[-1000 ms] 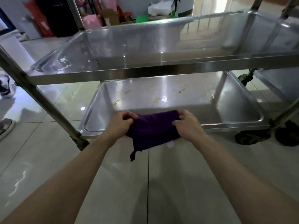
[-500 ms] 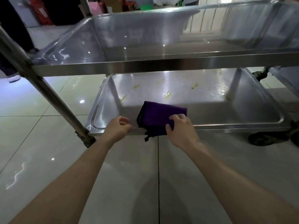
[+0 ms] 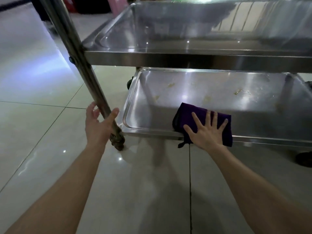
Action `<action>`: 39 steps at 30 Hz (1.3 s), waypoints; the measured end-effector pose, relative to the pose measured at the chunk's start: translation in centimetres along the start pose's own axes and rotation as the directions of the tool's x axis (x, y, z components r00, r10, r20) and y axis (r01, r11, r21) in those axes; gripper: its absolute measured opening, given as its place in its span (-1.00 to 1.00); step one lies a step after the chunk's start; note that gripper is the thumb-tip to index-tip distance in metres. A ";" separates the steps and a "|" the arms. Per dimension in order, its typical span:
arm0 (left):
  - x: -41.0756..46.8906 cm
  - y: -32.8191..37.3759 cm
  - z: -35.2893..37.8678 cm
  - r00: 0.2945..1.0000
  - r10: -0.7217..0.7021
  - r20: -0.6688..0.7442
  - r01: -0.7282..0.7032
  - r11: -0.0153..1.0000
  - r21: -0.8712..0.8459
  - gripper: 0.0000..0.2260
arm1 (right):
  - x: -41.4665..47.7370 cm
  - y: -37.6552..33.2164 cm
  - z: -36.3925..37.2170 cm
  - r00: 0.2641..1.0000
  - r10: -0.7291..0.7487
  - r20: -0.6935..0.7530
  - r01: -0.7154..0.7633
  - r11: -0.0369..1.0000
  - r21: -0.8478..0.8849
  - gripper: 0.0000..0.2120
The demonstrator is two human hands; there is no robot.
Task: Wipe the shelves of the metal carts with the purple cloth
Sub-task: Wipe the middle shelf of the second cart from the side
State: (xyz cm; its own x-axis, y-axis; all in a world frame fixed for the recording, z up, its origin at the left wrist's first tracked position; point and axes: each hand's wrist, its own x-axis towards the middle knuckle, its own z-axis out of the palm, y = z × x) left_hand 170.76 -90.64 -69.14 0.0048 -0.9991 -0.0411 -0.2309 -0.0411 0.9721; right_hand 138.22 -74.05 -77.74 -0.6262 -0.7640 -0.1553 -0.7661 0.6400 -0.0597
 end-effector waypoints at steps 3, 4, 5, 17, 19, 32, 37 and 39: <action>0.5 1.0 0.4 0.998 0.050 0.039 -0.049 0.998 -0.029 -0.60 | -0.1 -1.6 0.0 1.000 -0.020 0.011 0.020 1.000 -0.015 -0.19; 0.7 1.0 0.6 0.998 0.051 0.039 -0.050 0.999 -0.013 -0.63 | -0.2 -3.0 0.1 0.999 -0.048 0.015 0.048 0.999 -0.010 -0.20; 0.8 0.9 0.8 0.998 0.047 0.040 -0.047 0.999 0.002 -0.64 | -0.1 -5.0 0.1 0.996 -0.087 0.019 0.087 0.996 -0.001 -0.21; 1.8 -1.1 1.4 0.990 0.140 -0.016 -0.141 0.989 -0.042 -0.82 | 2.4 -19.7 1.6 0.926 -0.373 0.059 0.370 0.927 0.051 -0.20; 1.9 -1.1 1.1 0.992 0.129 0.010 -0.129 0.991 -0.046 -0.83 | 6.1 -18.7 0.6 0.945 -0.319 0.072 0.315 0.947 0.059 -0.18; 1.7 -1.7 1.5 0.979 0.201 0.023 -0.200 0.979 -0.048 -0.86 | 8.6 -24.0 1.0 0.952 -0.305 0.029 0.304 0.952 0.021 -0.17; 1.7 -1.7 1.5 0.984 0.178 0.029 -0.177 0.983 -0.039 -0.82 | 2.9 -23.5 2.6 0.924 -0.382 0.017 0.382 0.924 0.022 -0.25; 1.7 -1.6 1.9 0.985 0.170 -0.005 -0.170 0.985 -0.007 -0.81 | 2.6 -21.7 2.0 0.912 -0.407 0.038 0.406 0.913 0.034 -0.27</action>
State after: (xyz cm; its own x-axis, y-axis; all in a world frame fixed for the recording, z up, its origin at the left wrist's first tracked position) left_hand 169.32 -92.29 -71.15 -0.0296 -0.9916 0.1261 -0.2219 0.1295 0.9664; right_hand 153.49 -89.75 -78.80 -0.2538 -0.9547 -0.1552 -0.9491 0.2767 -0.1507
